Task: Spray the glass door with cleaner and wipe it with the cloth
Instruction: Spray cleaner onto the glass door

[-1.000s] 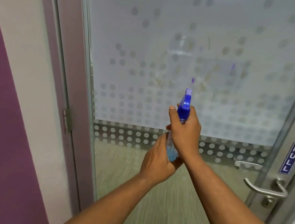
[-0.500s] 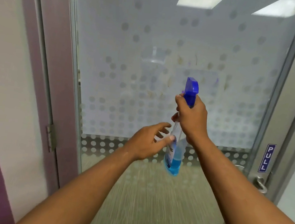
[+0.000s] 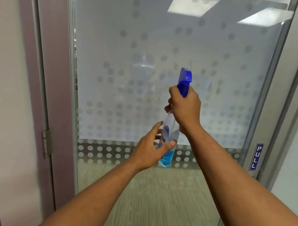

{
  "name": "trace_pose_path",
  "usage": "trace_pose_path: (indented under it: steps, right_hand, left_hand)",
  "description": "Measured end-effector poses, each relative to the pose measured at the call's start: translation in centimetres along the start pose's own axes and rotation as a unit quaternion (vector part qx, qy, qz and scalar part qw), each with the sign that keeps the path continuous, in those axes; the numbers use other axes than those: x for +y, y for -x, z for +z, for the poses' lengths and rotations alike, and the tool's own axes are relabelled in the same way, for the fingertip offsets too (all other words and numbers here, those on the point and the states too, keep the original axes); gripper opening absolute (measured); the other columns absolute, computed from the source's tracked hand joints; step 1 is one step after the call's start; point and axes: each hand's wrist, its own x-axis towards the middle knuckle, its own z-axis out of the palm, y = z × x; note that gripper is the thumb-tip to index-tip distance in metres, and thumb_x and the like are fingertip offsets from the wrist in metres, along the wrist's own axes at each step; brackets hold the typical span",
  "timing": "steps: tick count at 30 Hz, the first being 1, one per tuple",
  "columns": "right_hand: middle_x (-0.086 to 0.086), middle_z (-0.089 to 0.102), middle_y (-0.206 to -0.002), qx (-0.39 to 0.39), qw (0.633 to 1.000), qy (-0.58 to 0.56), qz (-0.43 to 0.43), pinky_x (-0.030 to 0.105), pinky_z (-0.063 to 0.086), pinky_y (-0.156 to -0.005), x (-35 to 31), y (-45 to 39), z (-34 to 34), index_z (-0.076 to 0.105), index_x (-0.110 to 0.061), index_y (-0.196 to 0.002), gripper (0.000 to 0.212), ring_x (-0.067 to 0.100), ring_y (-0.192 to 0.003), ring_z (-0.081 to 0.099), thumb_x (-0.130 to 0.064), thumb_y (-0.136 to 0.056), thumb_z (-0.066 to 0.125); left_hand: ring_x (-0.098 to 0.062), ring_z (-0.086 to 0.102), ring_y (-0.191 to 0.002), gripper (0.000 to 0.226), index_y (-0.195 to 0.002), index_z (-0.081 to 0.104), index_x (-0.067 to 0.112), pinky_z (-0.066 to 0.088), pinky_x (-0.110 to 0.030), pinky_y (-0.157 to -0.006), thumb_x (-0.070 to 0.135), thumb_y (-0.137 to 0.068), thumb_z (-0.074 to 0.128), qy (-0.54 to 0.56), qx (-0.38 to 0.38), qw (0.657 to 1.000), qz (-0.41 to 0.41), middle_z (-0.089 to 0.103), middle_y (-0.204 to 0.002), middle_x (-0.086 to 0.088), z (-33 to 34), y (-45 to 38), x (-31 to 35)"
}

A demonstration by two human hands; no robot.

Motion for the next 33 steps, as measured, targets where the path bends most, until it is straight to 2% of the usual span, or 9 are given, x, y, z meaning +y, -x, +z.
trace_pose_path:
  steps: [4, 8, 11, 13, 17, 22, 25, 29, 33]
  right_hand:
    - [0.004, 0.063, -0.069, -0.006, 1.000, 0.008, 0.000, 0.022, 0.055, -0.054, 0.0, 0.1, 0.1, 0.060, -0.016, -0.084, 0.012, 0.018, -0.059, 0.067, -0.027, -0.089, 0.060]
    - [0.007, 0.062, -0.071, -0.004, 1.000, 0.017, 0.003, 0.016, 0.051, -0.052, -0.3, 0.4, 0.5, 0.058, -0.019, -0.079, 0.013, 0.026, -0.066, 0.068, -0.025, -0.090, 0.060]
    - [0.016, 0.065, -0.083, -0.008, 1.000, 0.013, 0.007, 0.014, 0.050, -0.051, -0.3, 0.5, 0.8, 0.060, -0.010, -0.092, 0.014, 0.032, -0.074, 0.069, -0.025, -0.091, 0.060]
    - [0.017, 0.066, -0.090, -0.021, 1.000, 0.005, 0.008, 0.013, 0.050, -0.052, -0.4, 0.7, 1.1, 0.060, -0.008, -0.100, 0.019, 0.032, -0.075, 0.070, -0.025, -0.092, 0.061]
    - [0.015, 0.066, -0.091, -0.024, 1.000, -0.012, 0.008, 0.014, 0.051, -0.053, -0.9, 1.1, 1.8, 0.058, -0.015, -0.099, 0.013, 0.029, -0.076, 0.071, -0.025, -0.093, 0.063]
    - [0.001, 0.059, -0.070, 0.005, 1.000, 0.023, -0.009, 0.011, 0.047, -0.049, -1.4, 0.9, 2.3, 0.053, -0.021, -0.079, 0.014, 0.019, -0.067, 0.071, -0.021, -0.091, 0.060]
    - [0.002, 0.061, -0.078, -0.010, 0.999, 0.031, -0.019, 0.007, 0.046, -0.050, -1.3, 0.8, 2.5, 0.054, -0.021, -0.088, 0.008, 0.022, -0.072, 0.070, -0.021, -0.092, 0.060]
    - [0.007, 0.064, -0.080, -0.030, 0.999, 0.042, -0.004, 0.013, 0.049, -0.051, -1.2, 0.8, 2.6, 0.054, -0.023, -0.085, 0.010, 0.020, -0.070, 0.070, -0.023, -0.092, 0.060]
    - [0.001, 0.062, -0.072, -0.018, 0.998, 0.064, -0.011, 0.019, 0.051, -0.057, -1.0, 1.0, 2.6, 0.051, -0.025, -0.078, 0.017, 0.015, -0.067, 0.071, -0.024, -0.093, 0.059]
  left_hand:
    - [0.002, 0.048, -0.124, 0.100, -0.151, 0.026, 0.044, 0.042, -0.013, -0.094, 0.095, -0.069, 0.047, -0.058, -0.006, 0.998, 0.019, 0.048, -0.152, 0.012, -1.0, 1.0, -0.4]
    - [-0.010, 0.051, -0.133, 0.096, -0.152, 0.032, 0.039, 0.049, -0.026, -0.102, 0.095, -0.074, 0.035, -0.031, 0.025, 0.999, 0.001, 0.049, -0.152, 0.008, -1.6, 1.7, -1.1]
    - [-0.004, 0.051, -0.126, 0.084, -0.149, 0.042, 0.036, 0.039, -0.006, -0.087, 0.086, -0.083, 0.029, -0.032, 0.073, 0.997, -0.016, 0.053, -0.149, 0.005, -2.3, 2.0, -1.8]
    - [0.001, 0.049, -0.122, 0.076, -0.146, 0.047, 0.033, 0.035, -0.004, -0.083, 0.079, -0.087, 0.029, -0.050, 0.103, 0.993, -0.023, 0.055, -0.147, 0.006, -2.8, 2.0, -2.0]
    - [-0.001, 0.052, -0.119, 0.076, -0.141, 0.053, 0.027, 0.036, -0.005, -0.082, 0.075, -0.089, 0.027, -0.071, 0.140, 0.987, -0.030, 0.059, -0.141, 0.005, -3.7, 2.1, -2.1]
    - [-0.004, 0.055, -0.120, 0.066, -0.139, 0.056, 0.025, 0.039, -0.008, -0.086, 0.067, -0.094, 0.030, -0.086, 0.145, 0.985, -0.021, 0.062, -0.138, 0.005, -4.3, 2.3, -1.6]
    - [-0.004, 0.055, -0.120, 0.064, -0.138, 0.056, 0.024, 0.040, -0.009, -0.089, 0.064, -0.095, 0.031, -0.083, 0.144, 0.986, -0.015, 0.062, -0.138, 0.005, -4.6, 2.5, -1.3]
    - [-0.010, 0.057, -0.123, 0.062, -0.138, 0.057, 0.022, 0.046, -0.021, -0.096, 0.061, -0.096, 0.033, -0.084, 0.147, 0.986, -0.017, 0.063, -0.137, 0.003, -4.7, 2.5, -1.2]
    - [-0.009, 0.058, -0.120, 0.065, -0.138, 0.057, 0.021, 0.046, -0.019, -0.093, 0.063, -0.095, 0.032, -0.089, 0.145, 0.985, -0.013, 0.064, -0.134, 0.004, -4.6, 2.3, -1.4]
